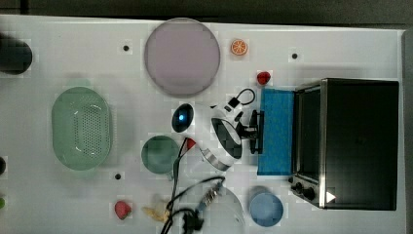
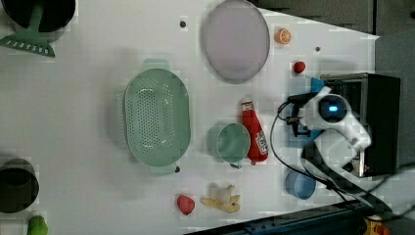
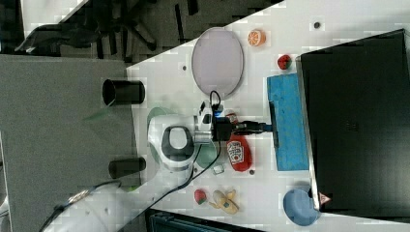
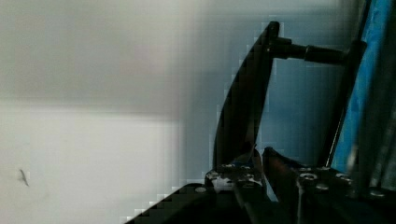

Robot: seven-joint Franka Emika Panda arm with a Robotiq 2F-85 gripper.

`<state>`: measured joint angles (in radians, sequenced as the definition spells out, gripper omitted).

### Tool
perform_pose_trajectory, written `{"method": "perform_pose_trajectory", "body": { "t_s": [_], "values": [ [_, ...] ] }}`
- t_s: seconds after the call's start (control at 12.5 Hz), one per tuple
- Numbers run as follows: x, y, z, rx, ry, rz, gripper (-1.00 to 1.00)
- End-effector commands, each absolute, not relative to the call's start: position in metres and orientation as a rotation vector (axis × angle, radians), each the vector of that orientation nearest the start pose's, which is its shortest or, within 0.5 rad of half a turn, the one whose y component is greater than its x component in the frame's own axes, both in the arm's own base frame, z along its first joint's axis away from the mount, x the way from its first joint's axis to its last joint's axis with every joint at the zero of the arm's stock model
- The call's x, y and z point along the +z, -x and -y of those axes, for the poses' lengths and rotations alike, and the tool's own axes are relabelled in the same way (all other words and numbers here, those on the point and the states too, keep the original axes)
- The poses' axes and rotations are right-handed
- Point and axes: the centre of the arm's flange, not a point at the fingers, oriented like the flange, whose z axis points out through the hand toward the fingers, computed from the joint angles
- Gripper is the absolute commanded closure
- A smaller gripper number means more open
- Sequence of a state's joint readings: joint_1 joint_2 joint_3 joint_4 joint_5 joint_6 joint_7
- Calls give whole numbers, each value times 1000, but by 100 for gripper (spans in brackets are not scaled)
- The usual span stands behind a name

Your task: Flap open oven.

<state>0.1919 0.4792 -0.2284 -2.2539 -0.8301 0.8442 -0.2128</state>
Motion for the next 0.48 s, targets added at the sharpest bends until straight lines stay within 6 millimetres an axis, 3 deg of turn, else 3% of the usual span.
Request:
{"method": "perform_pose_trajectory", "body": {
  "t_s": [0.08,0.32,0.48],
  "values": [
    [124,-512,26,-137,-2537,-59,65],
    [142,-529,24,-71,-2559,-24,65],
    [184,-543,22,2,-2640,167,65]
  ]
}}
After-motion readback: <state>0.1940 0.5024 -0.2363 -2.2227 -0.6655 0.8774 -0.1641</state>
